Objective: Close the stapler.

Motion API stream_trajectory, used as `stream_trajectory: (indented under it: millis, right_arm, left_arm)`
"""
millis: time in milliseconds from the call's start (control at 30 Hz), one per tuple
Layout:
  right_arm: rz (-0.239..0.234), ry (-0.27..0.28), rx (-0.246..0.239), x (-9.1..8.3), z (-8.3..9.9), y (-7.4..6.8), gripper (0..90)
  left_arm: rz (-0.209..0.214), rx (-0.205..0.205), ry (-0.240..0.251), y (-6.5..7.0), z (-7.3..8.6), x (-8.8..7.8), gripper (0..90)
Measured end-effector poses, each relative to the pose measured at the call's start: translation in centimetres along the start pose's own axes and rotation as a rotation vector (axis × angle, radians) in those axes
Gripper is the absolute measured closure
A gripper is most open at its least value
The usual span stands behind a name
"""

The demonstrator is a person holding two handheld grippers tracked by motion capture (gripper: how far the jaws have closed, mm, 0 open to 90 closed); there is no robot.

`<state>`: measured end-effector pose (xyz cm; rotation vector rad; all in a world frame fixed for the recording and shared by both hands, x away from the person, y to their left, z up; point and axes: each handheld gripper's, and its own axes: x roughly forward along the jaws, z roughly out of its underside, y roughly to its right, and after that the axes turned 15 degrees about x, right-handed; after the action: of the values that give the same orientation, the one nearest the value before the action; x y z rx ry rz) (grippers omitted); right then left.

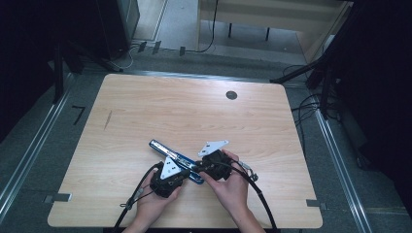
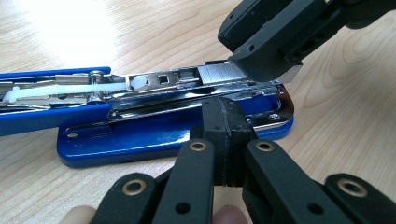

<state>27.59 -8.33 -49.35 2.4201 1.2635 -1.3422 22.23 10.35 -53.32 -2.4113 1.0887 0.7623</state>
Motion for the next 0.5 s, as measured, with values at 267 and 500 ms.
stream_trajectory:
  millis: [267, 500]
  right_arm:
    - [0.004, 0.004, -0.002, 0.03, 0.07, 0.01, 78.9]
    - [-0.021, 0.062, -0.003, 0.00, -0.26, -0.10, 89.0]
  left_arm:
    - [0.000, -0.001, 0.000, 0.00, 0.00, 0.00, 90.0]
    - [0.000, -0.001, 0.000, 0.00, 0.00, 0.00, 90.0]
